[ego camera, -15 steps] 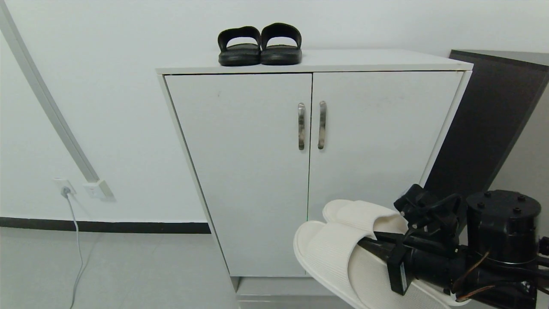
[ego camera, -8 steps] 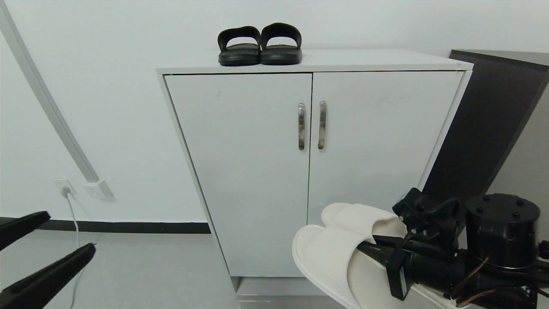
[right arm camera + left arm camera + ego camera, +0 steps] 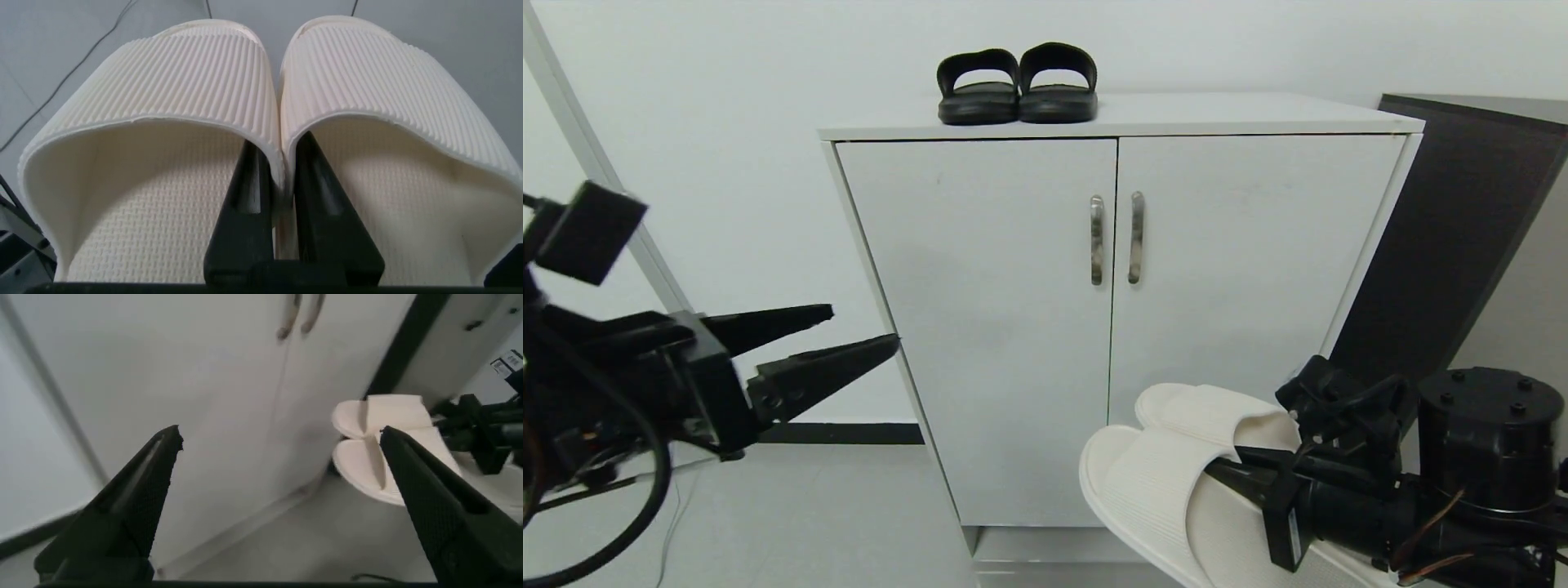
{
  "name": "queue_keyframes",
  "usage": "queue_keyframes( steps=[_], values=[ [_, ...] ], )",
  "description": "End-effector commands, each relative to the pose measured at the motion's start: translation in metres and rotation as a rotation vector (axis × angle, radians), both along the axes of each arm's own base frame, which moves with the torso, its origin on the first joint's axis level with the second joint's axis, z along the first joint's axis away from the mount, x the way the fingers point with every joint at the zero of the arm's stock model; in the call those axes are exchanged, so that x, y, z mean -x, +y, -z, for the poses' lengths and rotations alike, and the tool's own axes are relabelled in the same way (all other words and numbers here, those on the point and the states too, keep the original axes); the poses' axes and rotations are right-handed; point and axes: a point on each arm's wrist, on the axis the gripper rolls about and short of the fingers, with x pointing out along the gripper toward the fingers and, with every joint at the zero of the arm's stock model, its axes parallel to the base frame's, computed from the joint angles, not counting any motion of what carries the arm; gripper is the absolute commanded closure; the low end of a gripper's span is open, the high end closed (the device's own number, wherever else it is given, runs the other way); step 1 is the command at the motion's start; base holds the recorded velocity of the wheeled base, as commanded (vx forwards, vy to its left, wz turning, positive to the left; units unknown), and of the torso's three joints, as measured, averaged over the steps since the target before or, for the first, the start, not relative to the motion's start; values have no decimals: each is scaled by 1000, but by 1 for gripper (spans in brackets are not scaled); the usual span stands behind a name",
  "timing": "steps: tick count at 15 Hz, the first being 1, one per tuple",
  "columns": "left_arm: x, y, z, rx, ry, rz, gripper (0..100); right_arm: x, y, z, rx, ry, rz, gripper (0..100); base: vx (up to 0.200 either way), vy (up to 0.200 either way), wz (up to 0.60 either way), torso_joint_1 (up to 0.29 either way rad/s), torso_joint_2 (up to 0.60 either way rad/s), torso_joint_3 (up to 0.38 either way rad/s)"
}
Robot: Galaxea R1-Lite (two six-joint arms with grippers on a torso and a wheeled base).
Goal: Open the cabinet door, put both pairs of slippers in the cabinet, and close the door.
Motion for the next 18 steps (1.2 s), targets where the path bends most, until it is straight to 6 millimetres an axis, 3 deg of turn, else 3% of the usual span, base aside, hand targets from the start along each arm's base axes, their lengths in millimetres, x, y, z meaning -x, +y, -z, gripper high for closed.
queue_keyframes(
  steps=[1, 5, 8, 13, 16, 18],
  values=[
    [-33, -26, -6, 43, 69, 78, 0, 0, 0, -2, -7, -2, -1, 100, 0, 0, 0, 0, 0, 0],
    [-76, -72, -29, 122, 102, 218, 0, -1, 1, 0, -5, 2, 0, 100, 0, 0, 0, 0, 0, 0],
    [-91, -101, -41, 188, 142, 362, 0, 0, 1, 1, -2, 6, -3, 100, 0, 0, 0, 0, 0, 0],
    [-116, -162, -26, 184, 195, 400, 0, 0, 0, 1, -2, 8, -5, 100, 0, 0, 0, 0, 0, 0],
    [-141, -180, -29, 210, 167, 350, 0, -2, 2, 4, 5, 20, -4, 100, 0, 0, 0, 0, 0, 0],
    [-147, -185, -31, 212, 163, 342, 0, -3, 3, 7, 11, 27, -3, 100, 0, 0, 0, 0, 0, 0]
  ],
)
